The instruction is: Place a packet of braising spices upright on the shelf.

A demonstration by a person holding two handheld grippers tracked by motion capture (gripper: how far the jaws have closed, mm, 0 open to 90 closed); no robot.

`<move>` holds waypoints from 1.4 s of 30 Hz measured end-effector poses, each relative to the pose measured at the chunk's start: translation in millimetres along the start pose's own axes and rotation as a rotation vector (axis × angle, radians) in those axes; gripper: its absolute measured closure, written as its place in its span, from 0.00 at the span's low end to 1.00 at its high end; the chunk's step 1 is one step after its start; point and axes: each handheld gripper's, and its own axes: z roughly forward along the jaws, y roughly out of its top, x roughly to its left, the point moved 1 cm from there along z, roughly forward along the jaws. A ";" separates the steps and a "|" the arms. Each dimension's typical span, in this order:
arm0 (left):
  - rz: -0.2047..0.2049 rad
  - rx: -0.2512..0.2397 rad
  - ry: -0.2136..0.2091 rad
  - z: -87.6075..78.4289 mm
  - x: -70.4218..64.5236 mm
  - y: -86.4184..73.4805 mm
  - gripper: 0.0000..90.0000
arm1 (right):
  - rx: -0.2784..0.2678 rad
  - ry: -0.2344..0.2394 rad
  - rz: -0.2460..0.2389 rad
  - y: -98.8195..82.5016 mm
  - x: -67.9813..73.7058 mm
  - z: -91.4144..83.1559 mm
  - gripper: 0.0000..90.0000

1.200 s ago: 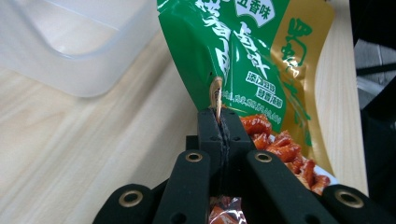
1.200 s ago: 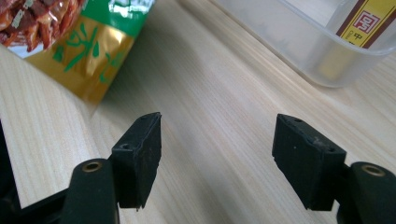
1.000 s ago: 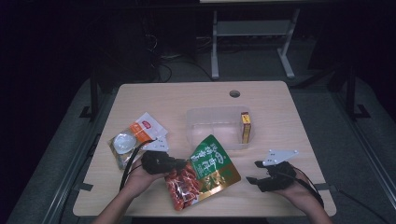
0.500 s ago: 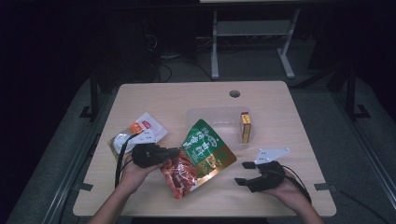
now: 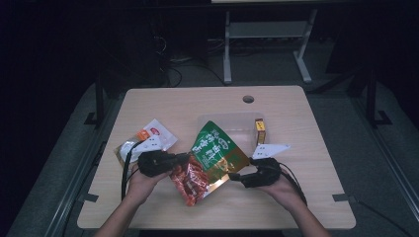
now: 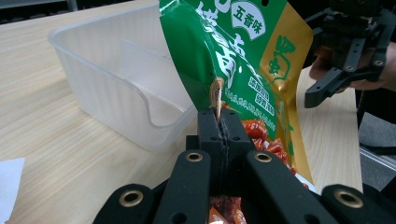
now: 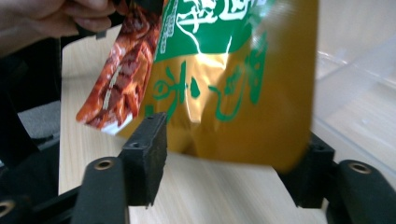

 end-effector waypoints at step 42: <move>0.063 0.088 0.001 7.5 -0.5 -15.4 0.95 | -0.038 0.078 -0.049 23.2 3.5 -26.9 1.00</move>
